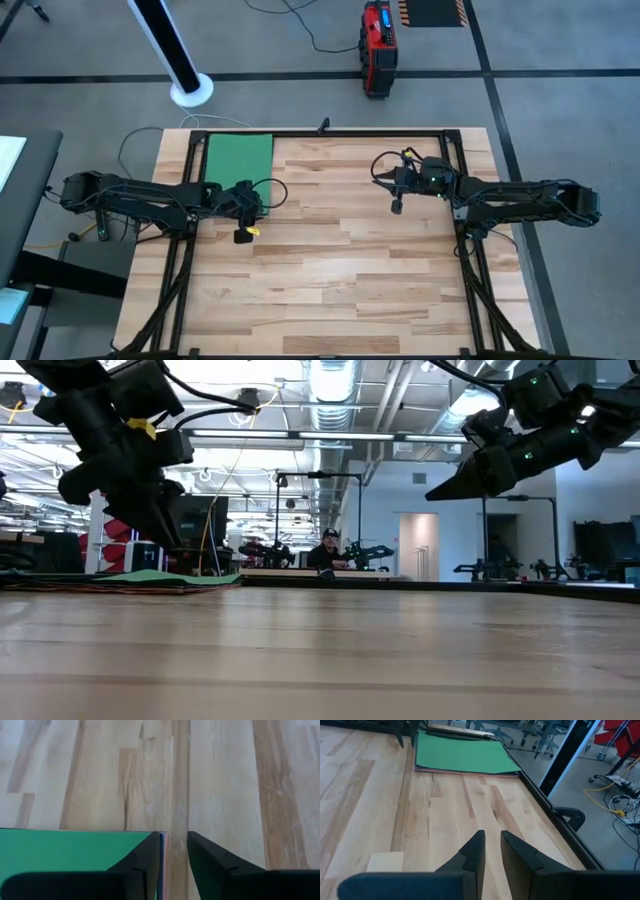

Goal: Organize paper
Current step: Move the green paper to the bottom left of the table

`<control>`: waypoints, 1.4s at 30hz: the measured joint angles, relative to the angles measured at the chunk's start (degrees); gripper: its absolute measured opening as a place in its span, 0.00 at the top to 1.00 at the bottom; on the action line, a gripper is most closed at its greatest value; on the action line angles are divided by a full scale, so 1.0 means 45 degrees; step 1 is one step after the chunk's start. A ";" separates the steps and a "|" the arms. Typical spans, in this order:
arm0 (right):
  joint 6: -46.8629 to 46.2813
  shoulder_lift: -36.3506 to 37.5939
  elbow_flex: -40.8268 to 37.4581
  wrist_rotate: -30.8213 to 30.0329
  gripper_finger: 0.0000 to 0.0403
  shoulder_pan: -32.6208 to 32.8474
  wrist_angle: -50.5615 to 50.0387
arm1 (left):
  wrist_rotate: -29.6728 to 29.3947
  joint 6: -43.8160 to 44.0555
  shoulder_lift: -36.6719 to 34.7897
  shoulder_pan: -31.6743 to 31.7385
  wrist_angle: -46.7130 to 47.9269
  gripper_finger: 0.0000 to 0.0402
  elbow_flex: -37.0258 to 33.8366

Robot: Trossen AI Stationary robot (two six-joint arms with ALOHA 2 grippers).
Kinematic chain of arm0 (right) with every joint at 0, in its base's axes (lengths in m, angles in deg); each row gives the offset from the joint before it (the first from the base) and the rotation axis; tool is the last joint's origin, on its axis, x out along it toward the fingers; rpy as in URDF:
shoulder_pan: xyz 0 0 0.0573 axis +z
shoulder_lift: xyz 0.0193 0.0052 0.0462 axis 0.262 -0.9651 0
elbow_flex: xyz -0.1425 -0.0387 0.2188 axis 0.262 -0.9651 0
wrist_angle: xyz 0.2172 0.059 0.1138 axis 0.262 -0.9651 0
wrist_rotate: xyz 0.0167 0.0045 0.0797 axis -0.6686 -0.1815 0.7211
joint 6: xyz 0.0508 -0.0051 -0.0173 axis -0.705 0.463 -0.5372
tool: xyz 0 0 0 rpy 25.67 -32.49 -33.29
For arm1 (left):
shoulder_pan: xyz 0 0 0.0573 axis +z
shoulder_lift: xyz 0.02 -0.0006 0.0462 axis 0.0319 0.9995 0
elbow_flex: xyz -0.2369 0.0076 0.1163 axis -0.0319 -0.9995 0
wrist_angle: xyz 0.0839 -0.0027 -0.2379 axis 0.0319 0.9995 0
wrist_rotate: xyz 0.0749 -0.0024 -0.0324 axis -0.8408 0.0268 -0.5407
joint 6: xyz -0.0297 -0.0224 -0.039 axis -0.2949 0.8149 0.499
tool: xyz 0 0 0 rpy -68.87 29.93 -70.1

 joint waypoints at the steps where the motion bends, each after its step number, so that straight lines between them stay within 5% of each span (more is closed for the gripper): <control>1: -0.0004 0.0000 0.0000 0.0002 0.85 -0.0047 -0.0004 | 0.0000 0.0005 0.0120 0.0000 0.0097 0.76 0.0000; 37: 0.0335 -0.0015 0.0000 0.0010 0.85 -0.0583 0.0403 | -0.1971 -0.0291 0.3119 0.0296 -0.0226 0.80 0.0005; 42: 0.0330 -0.0015 0.0000 0.0010 0.85 -0.0583 0.0403 | -0.1889 -0.0321 0.3149 0.0296 -0.0006 0.88 0.0236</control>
